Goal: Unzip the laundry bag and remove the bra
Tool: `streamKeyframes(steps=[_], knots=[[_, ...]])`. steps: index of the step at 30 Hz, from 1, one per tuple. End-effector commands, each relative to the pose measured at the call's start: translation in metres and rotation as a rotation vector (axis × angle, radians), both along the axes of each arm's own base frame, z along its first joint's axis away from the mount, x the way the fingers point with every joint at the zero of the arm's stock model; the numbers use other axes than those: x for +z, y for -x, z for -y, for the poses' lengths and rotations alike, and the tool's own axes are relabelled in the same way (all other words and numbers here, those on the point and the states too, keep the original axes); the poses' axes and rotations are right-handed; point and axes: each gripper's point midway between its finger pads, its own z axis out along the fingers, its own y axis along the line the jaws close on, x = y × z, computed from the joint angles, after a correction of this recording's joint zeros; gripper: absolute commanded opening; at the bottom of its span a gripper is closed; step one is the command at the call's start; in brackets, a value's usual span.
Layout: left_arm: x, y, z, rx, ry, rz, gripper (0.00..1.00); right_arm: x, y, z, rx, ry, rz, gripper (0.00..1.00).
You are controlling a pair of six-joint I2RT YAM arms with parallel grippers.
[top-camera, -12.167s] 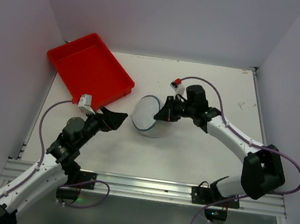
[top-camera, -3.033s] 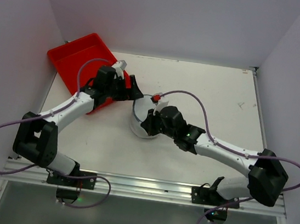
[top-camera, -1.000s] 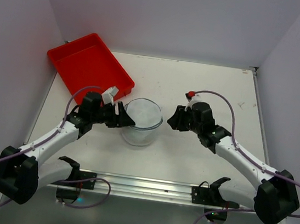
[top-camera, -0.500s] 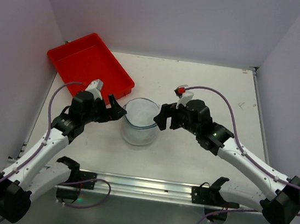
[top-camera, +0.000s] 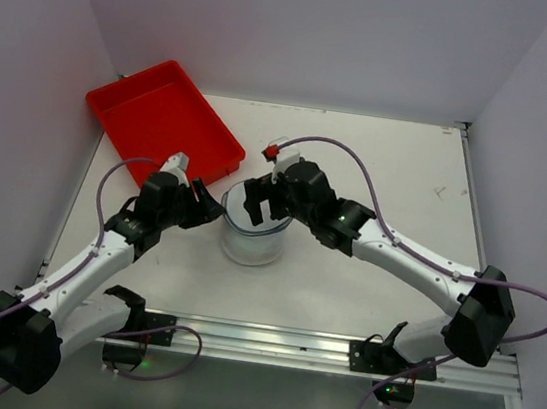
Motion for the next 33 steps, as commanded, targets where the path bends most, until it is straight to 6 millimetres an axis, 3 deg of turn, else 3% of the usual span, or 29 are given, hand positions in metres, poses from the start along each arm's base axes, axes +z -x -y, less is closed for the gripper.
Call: streamKeyframes(steps=[1, 5, 8, 14, 18, 25, 33], knots=[[0.007, -0.011, 0.007, -0.014, 0.042, 0.052, 0.54, 0.018, -0.016, -0.016, -0.013, 0.026, 0.095, 0.99], [-0.004, -0.009, 0.010, -0.036, 0.047, 0.043, 0.45, -0.013, -0.025, -0.032, -0.005, 0.122, 0.042, 0.99], [-0.003, -0.012, 0.015, -0.053, 0.074, 0.080, 0.40, -0.034, -0.021, -0.043, 0.023, 0.143, 0.010, 0.99], [-0.007, -0.014, 0.026, -0.084, 0.141, 0.112, 0.32, -0.074, -0.024, -0.038, -0.025, 0.224, -0.032, 0.99], [-0.008, -0.017, 0.031, -0.095, 0.164, 0.115, 0.30, -0.075, -0.020, -0.037, -0.015, 0.225, -0.045, 0.99], [0.000, -0.019, 0.035, -0.100, 0.210, 0.149, 0.26, -0.051, -0.009, -0.041, 0.012, 0.167, -0.025, 0.99], [0.001, -0.015, 0.039, -0.112, 0.243, 0.150, 0.22, -0.053, -0.008, -0.039, -0.020, 0.198, -0.017, 0.99]])
